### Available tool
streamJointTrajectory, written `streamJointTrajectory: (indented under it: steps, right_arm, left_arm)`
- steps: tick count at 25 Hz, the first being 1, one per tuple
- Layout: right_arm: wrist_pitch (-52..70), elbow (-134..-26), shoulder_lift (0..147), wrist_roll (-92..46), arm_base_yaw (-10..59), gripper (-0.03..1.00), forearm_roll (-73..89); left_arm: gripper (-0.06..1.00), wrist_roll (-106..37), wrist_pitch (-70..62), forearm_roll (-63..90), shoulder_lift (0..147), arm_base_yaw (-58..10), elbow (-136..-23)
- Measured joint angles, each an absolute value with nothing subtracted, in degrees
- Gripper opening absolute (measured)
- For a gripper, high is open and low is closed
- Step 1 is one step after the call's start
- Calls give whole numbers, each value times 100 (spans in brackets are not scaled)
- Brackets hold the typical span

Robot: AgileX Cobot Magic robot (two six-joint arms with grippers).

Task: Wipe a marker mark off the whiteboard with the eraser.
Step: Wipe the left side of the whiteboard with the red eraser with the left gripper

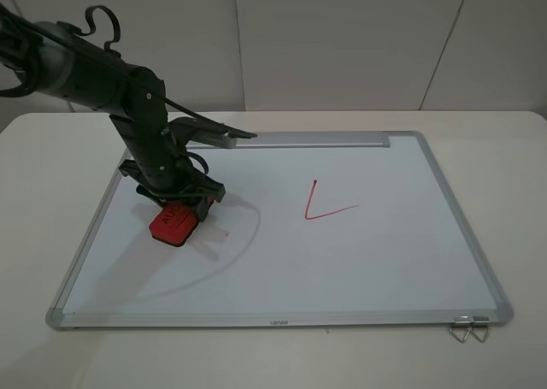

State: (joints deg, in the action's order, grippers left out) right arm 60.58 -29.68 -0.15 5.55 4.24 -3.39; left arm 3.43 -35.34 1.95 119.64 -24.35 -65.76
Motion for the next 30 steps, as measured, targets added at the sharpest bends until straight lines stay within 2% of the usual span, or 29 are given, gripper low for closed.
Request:
streamJointTrajectory:
  steps: [5, 12, 22, 30]
  right_arm:
    - [6058, -2968, -15, 555, 424, 72, -339]
    - [6058, -2968, -15, 555, 424, 72, -339]
    - [6058, -2968, -15, 555, 424, 72, -339]
    - [6058, -2968, -15, 555, 424, 72, -339]
  left_arm:
    - [57, 448, -3538, 117, 11828, -1982, -6390]
    - [57, 488, -3529, 78, 11827, -1929, -6416]
    - [57, 462, -4191, -31, 12360, -1948, -7621]
    - [57, 289, -4332, -67, 12837, -2313, -8530]
